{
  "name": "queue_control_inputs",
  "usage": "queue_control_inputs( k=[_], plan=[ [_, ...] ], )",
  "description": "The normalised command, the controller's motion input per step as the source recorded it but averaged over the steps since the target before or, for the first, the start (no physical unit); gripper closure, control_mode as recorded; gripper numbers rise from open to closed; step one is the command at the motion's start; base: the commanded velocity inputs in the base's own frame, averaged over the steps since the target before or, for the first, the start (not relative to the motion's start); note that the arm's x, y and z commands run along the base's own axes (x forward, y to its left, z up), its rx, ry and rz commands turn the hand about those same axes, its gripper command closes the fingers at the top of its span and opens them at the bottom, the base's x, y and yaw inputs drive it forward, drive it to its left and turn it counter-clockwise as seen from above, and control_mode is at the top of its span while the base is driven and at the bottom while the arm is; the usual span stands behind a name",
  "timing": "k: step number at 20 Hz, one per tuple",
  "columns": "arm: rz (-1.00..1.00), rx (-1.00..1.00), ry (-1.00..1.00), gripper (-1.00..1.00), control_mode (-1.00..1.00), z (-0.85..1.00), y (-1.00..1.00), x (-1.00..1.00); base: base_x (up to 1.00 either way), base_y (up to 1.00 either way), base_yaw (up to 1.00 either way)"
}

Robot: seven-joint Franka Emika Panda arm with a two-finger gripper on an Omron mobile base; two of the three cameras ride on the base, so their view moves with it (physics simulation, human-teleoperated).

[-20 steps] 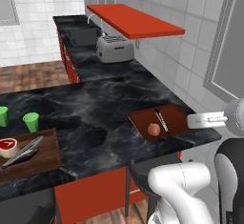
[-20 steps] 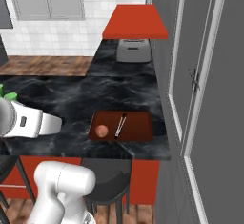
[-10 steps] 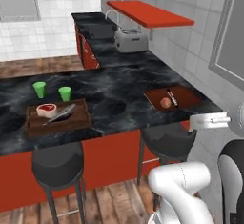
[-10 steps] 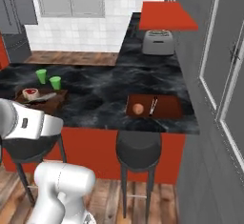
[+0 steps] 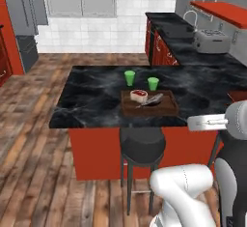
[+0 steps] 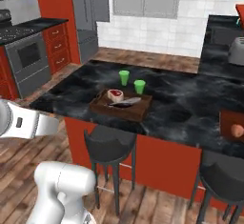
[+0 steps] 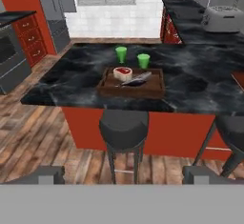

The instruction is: Gather the onion and potato from the fridge and place them on a tray on the dining counter. Then gather the steak and fish from the fridge and place them on the other tray.

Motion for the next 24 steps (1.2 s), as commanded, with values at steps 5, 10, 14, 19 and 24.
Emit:
queue_control_inputs(
  k=[5,10,14,19,24],
  plan=[
    [0.00,0.00,0.00,-1.00,1.00,0.00,0.00,0.00,0.00,0.98,0.71],
    [0.00,0.00,0.00,-1.00,1.00,0.00,0.00,0.00,0.00,0.86,0.70],
    [0.00,0.00,0.00,-1.00,1.00,0.00,0.00,0.00,0.55,0.40,0.61],
    [0.00,0.00,0.00,-1.00,1.00,0.00,0.00,0.00,1.00,0.18,0.02],
    [0.00,0.00,0.00,-1.00,1.00,0.00,0.00,0.00,1.00,0.46,-0.14]
  ],
)
